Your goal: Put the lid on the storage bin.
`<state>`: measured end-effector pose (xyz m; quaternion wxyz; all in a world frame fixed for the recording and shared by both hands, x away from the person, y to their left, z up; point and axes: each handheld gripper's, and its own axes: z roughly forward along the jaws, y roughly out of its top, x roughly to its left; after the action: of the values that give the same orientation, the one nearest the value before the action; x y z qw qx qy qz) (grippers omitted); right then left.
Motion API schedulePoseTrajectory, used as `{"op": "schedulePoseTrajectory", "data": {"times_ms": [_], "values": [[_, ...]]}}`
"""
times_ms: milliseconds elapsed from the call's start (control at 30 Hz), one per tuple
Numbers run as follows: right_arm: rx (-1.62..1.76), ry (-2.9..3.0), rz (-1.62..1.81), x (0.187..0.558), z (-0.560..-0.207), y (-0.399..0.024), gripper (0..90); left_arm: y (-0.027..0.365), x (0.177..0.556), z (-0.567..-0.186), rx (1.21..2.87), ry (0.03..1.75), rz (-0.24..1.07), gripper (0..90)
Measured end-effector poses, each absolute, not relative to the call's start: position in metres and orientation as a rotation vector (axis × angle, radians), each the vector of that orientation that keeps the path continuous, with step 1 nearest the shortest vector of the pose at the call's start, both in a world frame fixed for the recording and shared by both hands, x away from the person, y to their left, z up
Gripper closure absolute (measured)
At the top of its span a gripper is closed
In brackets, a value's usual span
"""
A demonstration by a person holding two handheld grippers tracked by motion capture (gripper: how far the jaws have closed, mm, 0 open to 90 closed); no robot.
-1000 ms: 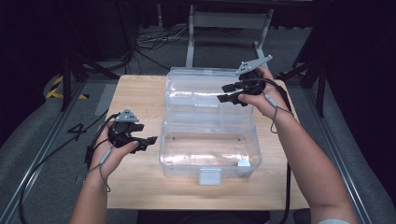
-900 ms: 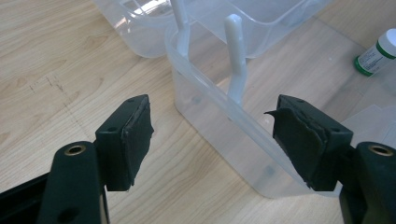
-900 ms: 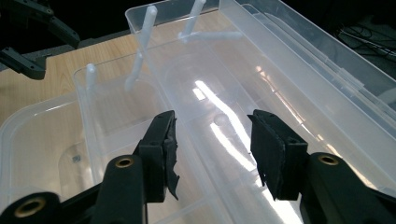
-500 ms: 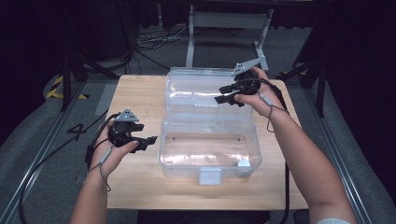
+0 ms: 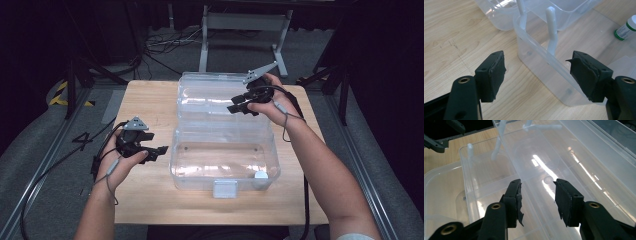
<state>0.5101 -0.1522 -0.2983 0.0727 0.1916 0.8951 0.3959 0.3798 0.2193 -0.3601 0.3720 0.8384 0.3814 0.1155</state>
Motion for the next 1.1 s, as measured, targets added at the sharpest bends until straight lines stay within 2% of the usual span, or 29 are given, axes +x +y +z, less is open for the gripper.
{"op": "schedulePoseTrajectory", "data": {"times_ms": [300, 400, 733, 1100], "values": [[0.549, 2.725, 1.154, 0.509, -0.302, -0.148, 68.5, 0.219, 0.379, -0.36, 2.143, 0.981, 0.291, 28.6], [0.542, 2.734, 1.153, 0.507, -0.302, -0.146, 75.2, 0.219, 0.38, -0.36, 2.151, 0.974, 0.3, 28.6], [0.52, 2.736, 1.165, 0.505, -0.302, -0.146, 79.4, 0.217, 0.378, -0.359, 2.149, 0.973, 0.29, 28.6], [0.526, 2.734, 1.183, 0.502, -0.303, -0.149, 80.9, 0.204, 0.368, -0.35, 2.154, 0.881, 0.258, 28.6]]}}
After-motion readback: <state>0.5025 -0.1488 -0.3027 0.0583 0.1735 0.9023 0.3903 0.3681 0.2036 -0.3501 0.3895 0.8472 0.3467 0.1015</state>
